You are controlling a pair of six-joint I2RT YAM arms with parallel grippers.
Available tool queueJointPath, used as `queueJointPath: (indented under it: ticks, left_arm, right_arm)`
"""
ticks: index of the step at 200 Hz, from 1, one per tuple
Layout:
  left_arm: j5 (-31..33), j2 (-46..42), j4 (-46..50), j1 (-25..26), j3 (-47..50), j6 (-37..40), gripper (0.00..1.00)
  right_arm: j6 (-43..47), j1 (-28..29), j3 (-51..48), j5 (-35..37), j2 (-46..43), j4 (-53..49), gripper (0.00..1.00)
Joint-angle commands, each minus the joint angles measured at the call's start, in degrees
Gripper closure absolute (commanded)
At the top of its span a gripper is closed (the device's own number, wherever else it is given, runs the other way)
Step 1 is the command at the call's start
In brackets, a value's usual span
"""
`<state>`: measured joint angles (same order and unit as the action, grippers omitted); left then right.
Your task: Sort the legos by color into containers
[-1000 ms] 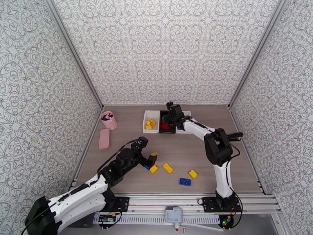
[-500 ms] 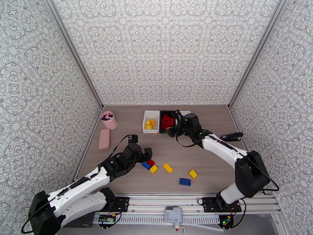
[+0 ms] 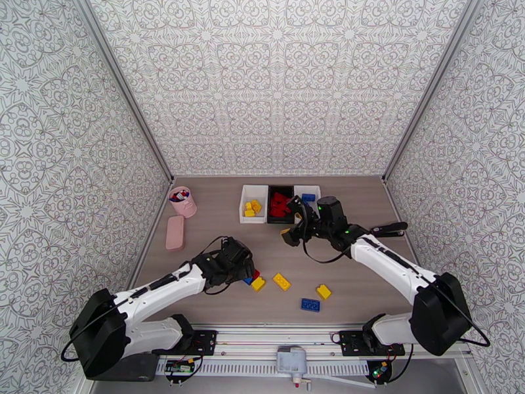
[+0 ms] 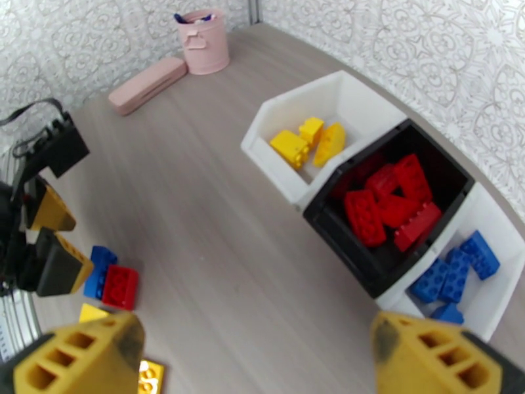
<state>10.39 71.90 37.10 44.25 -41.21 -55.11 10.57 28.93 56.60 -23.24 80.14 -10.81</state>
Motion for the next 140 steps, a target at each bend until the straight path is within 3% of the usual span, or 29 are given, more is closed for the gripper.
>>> queueJointPath:
  ticks: [1,96,140]
  left_arm:
    - [-2.3,2.0,-0.4,-0.3,-0.2,-0.7,0.18]
    - [-4.2,7.4,-1.7,-1.1,1.1,0.2,0.26]
    - [-3.3,6.9,-0.3,-1.2,1.0,0.1,0.35]
  right_arm:
    - [0.9,0.5,-0.9,-1.9,-1.0,-1.8,0.05]
    - [0.8,0.7,-0.8,-1.6,-1.0,-2.9,0.05]
    - [0.8,0.7,-0.9,-1.3,-0.8,-2.7,0.05]
